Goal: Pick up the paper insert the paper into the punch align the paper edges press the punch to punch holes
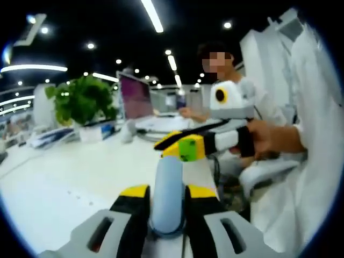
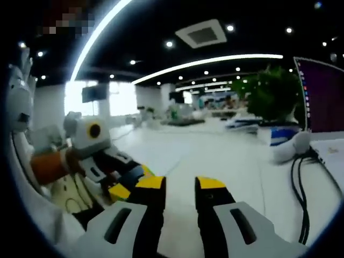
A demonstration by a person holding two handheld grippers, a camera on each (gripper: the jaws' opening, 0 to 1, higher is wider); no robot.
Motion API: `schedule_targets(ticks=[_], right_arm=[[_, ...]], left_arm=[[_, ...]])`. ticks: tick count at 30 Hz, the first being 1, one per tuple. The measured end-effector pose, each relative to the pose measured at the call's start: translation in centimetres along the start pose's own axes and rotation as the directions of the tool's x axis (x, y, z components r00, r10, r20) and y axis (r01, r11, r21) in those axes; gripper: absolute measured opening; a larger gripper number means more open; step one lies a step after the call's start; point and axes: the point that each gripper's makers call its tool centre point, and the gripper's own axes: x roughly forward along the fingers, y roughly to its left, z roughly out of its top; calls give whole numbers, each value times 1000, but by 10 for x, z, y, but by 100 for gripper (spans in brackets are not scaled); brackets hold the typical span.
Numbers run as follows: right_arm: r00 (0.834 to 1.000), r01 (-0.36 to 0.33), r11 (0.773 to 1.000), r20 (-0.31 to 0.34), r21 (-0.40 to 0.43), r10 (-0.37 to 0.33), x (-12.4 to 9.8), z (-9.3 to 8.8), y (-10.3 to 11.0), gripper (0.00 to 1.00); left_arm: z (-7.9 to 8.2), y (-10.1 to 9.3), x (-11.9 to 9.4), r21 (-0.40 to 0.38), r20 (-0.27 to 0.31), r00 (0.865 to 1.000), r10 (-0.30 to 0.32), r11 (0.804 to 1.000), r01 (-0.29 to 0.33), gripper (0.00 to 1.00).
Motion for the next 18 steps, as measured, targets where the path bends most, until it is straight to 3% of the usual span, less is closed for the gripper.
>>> schedule_targets(ticks=[5, 8, 10, 11, 12, 13, 16, 18], right_arm=[[998, -58, 993, 27, 107, 55, 7, 18, 22, 21], [994, -84, 988, 79, 131, 74, 12, 33, 35, 5], [993, -92, 988, 91, 126, 81, 15, 38, 43, 5], [984, -163, 986, 78, 31, 160, 14, 37, 56, 5], [981, -172, 985, 91, 24, 169, 15, 40, 63, 5], [984, -152, 988, 95, 31, 148, 16, 40, 64, 5], [992, -94, 989, 74, -110, 102, 22, 34, 64, 5], [995, -79, 985, 51, -155, 88, 25, 26, 64, 4]], left_arm=[[-1, 0, 0, -2, -5, 1000, 0, 1000, 0, 28], [-1, 0, 0, -3, -6, 1000, -1, 1000, 0, 28], [-2, 0, 0, -1, -7, 1000, 0, 1000, 0, 28], [-2, 0, 0, 1, -7, 1000, 1, 1000, -1, 28], [-2, 0, 0, 2, -7, 1000, 1, 1000, -1, 28], [-2, 0, 0, 2, -8, 1000, 1, 1000, -1, 28], [-2, 0, 0, 2, -9, 1000, 1, 1000, -1, 28], [-2, -1, 0, 3, -9, 1000, 1, 1000, -1, 28]])
